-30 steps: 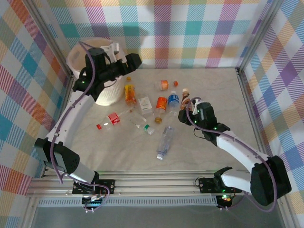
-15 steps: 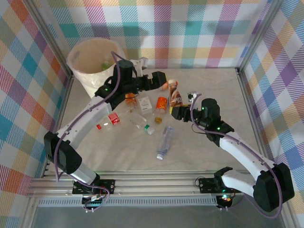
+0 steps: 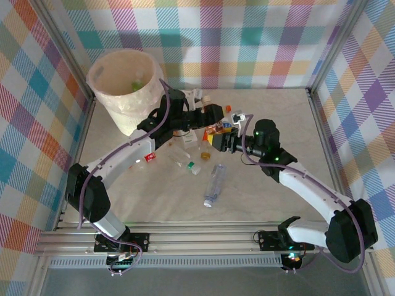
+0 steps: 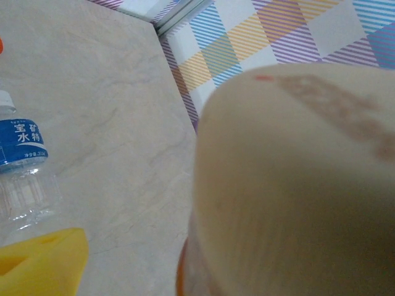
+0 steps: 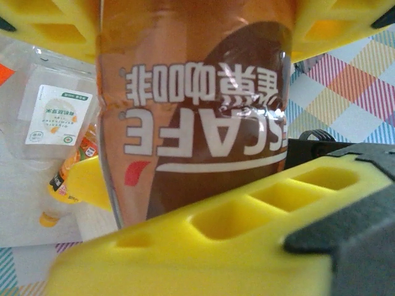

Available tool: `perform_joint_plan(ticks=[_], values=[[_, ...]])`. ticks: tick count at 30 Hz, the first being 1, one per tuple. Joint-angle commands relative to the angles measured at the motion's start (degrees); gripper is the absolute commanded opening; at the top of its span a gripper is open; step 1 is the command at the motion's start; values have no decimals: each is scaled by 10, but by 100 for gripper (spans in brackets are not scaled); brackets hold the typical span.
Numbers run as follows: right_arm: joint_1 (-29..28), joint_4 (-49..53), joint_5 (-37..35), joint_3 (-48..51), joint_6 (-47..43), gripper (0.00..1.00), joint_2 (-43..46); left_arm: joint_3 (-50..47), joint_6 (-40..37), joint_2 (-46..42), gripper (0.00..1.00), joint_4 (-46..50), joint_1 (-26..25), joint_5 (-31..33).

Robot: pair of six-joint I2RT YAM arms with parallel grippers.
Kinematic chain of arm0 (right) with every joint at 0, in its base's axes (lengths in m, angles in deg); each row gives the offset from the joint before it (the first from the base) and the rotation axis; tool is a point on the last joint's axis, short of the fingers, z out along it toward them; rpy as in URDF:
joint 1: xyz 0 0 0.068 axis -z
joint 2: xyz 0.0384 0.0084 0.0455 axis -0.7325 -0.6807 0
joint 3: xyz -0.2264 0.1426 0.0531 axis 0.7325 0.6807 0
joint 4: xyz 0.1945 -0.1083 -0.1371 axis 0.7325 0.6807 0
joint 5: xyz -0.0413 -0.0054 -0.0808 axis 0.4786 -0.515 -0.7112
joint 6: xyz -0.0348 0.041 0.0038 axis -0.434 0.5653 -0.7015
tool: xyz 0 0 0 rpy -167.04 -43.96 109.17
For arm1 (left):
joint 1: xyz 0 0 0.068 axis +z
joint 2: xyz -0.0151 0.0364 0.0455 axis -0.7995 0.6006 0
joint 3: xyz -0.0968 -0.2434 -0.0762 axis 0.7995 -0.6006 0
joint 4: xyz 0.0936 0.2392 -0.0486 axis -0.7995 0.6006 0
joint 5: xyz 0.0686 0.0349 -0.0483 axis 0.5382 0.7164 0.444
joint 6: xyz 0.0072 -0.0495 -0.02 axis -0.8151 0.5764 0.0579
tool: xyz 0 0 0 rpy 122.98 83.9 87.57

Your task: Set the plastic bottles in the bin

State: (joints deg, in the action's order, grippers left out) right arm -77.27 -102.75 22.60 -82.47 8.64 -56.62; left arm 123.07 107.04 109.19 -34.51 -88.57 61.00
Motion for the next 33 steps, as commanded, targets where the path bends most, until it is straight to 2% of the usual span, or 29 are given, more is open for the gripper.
perform_joint_plan(ticks=[1,6,8,12,15,19,21,24,33], values=[[-6,-30,20,-31,-19,42,-1,-19,11,-16,85,-37,-4,-19],[-6,-18,8,-42,-12,44,-9,-43,6,-33,63,-59,-5,-32],[-5,-15,7,-44,-9,47,-13,-52,6,-39,56,-70,-5,-30],[-6,3,15,-47,-6,55,-23,-67,-1,-51,50,-82,-5,-6],[-6,10,16,-44,-2,67,-20,-72,-6,-55,48,-77,-5,14],[-6,39,19,-50,-14,73,-16,-76,-4,-57,48,-79,-5,30],[-6,57,11,-53,-19,80,-12,-77,-3,-57,48,-78,-5,42],[-5,77,-5,-53,-30,100,-3,-75,-4,-59,48,-71,-5,60],[-6,156,-96,-48,-58,100,52,-56,-27,-60,50,-19,-5,141]])
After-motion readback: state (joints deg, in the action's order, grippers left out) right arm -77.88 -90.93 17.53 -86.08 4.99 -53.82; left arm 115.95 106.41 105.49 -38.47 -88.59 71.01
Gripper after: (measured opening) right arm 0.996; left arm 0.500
